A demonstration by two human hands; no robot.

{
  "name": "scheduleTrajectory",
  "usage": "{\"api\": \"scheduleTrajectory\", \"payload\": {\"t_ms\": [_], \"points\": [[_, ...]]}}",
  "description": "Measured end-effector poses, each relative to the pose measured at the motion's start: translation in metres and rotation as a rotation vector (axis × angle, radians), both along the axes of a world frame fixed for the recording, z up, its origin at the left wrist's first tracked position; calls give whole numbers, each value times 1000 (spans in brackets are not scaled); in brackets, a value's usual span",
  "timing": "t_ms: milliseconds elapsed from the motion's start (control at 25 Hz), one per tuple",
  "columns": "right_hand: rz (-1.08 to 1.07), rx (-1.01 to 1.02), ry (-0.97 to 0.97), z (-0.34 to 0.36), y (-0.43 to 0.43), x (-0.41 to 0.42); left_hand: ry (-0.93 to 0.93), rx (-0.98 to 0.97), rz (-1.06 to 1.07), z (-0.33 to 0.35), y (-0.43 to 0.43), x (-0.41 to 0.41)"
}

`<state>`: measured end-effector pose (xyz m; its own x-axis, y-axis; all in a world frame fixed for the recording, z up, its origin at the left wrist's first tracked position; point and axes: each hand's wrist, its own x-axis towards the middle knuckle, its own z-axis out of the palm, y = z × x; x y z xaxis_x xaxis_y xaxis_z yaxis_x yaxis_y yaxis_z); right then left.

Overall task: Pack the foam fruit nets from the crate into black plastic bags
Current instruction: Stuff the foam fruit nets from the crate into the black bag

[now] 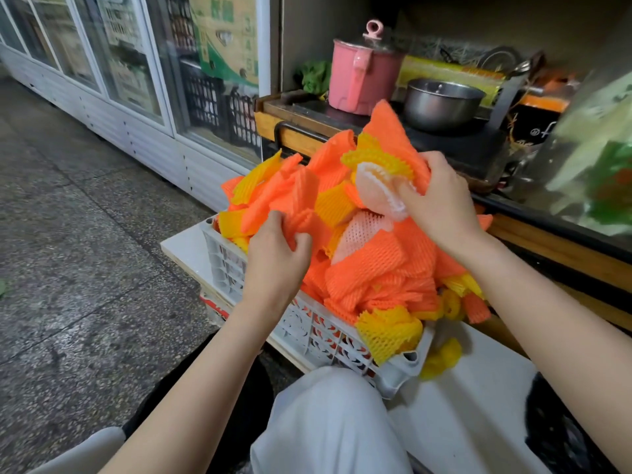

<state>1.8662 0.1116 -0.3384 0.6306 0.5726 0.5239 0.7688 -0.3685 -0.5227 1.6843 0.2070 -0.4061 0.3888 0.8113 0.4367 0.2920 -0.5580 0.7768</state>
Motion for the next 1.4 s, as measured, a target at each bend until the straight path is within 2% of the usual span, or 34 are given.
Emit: {"api": "scheduleTrajectory", "payload": {"t_ms": [160, 320, 400, 520, 600, 720, 840, 920, 1000, 1080, 1200, 1400], "points": [[115, 184, 50, -11, -4, -41, -185, -226, 7, 9, -16, -10], [405, 53, 179, -47, 11, -101, -419, -411, -123, -3, -31, -28], [553, 5, 325, -59, 18, -127, -538, -450, -149, -13, -32, -44], [727, -18, 492, -71, 27, -161, -556, -371, -16, -36, -21, -76], [747, -23, 560, -81, 35, -181, -493, -236, 108, -57, -12, -99], [631, -64, 591, -115, 59, -205, -399, -70, 180, -92, -9, -127], [542, -123, 656, -167, 84, -214, -245, -113, 153, -132, -2, -150], [477, -202, 736, -205, 96, -216, -51, -154, 143, -170, 10, -168], [400, -279, 778, -241, 104, -214, 166, -243, 182, -215, 27, -190], [337, -349, 808, -275, 111, -213, 390, -411, 257, -262, 43, -219], [330, -459, 801, -308, 124, -218, 696, -626, 327, -312, 61, -260], [402, -617, 731, -352, 151, -235, 752, -890, 416, -365, 90, -282]]}}
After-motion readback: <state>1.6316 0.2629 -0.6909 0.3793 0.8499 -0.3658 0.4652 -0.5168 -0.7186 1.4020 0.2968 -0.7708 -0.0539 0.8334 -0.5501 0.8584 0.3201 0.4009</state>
